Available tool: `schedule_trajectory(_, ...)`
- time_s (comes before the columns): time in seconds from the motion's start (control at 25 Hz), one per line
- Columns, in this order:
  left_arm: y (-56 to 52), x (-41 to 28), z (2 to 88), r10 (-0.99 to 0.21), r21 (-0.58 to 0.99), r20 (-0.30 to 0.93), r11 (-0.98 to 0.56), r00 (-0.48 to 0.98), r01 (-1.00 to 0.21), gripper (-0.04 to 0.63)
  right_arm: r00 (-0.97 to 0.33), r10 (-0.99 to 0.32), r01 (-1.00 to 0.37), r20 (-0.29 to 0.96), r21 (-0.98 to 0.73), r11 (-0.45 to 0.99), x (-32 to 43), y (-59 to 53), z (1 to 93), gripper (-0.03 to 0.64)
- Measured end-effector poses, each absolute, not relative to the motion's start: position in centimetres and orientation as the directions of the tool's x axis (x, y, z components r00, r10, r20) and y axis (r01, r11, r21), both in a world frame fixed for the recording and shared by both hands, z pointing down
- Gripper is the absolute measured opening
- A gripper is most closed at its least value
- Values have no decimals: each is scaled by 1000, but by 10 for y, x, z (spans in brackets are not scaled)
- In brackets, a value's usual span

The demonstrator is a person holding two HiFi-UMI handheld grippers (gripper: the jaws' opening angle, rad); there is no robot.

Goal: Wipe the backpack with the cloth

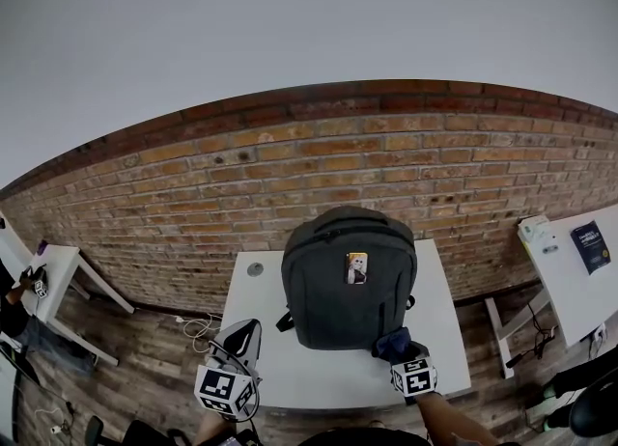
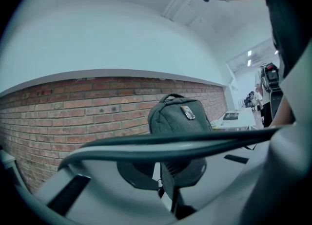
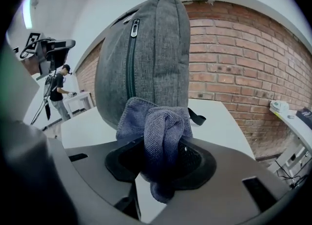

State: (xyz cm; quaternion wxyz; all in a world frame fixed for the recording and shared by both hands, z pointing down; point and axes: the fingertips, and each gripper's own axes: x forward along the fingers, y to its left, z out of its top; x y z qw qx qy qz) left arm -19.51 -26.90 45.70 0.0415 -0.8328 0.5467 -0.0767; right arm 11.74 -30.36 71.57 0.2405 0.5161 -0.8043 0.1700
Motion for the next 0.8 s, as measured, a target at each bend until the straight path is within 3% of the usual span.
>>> schedule_trajectory(0.28, -266, -198, 456, -921, -142, 77, -388, 381, -911, -3, -374, -785, -905, 493, -11, 424, 108, -306, 682, 132)
schedule_trajectory(0.8, -265, -185, 461, -911, -145, 85, -412, 404, -900, -3, -478, -878, -867, 20, 150, 476, 73, -333, 443, 132)
